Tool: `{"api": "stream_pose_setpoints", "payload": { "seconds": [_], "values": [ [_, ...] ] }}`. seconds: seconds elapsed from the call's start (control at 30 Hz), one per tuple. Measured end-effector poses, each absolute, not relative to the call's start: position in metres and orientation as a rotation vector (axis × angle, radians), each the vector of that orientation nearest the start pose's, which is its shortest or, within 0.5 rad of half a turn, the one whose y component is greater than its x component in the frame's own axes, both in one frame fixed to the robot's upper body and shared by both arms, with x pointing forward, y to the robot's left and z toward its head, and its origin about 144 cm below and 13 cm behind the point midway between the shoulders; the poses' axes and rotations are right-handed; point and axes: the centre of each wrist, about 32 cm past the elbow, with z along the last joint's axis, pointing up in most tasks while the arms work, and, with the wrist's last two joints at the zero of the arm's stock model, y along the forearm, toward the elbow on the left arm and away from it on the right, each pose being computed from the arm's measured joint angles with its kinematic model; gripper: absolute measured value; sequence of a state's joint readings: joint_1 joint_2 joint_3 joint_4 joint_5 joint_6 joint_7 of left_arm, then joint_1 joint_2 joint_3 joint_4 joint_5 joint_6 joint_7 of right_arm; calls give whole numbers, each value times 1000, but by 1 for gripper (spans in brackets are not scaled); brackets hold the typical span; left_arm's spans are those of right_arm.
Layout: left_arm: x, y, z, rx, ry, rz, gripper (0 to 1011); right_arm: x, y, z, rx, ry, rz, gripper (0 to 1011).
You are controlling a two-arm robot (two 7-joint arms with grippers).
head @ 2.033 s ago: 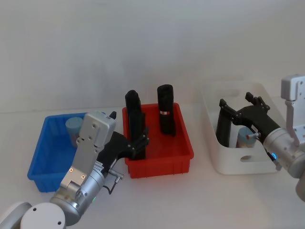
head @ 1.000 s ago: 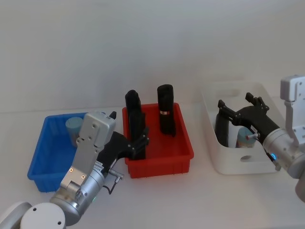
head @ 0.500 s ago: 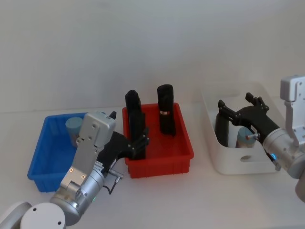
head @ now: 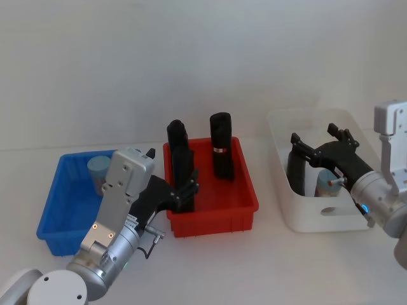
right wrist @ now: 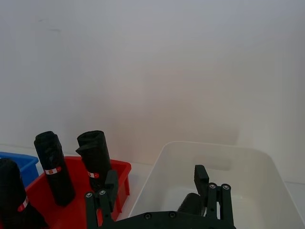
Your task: Pick the cotton swabs from the blue box and place them into the white box.
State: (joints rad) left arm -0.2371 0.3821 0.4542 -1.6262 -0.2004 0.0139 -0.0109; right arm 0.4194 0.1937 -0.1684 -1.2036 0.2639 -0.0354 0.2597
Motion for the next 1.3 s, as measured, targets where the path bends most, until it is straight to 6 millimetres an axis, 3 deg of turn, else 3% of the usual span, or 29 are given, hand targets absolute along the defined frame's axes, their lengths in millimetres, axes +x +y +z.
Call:
{"api": "stream_pose_setpoints", "payload": {
  "seconds": [1.3],
  "values": [
    [492,198,1204,61,-268,1124,1004,574,-257,1185,58,-36,-1226,1002]
  ]
}}
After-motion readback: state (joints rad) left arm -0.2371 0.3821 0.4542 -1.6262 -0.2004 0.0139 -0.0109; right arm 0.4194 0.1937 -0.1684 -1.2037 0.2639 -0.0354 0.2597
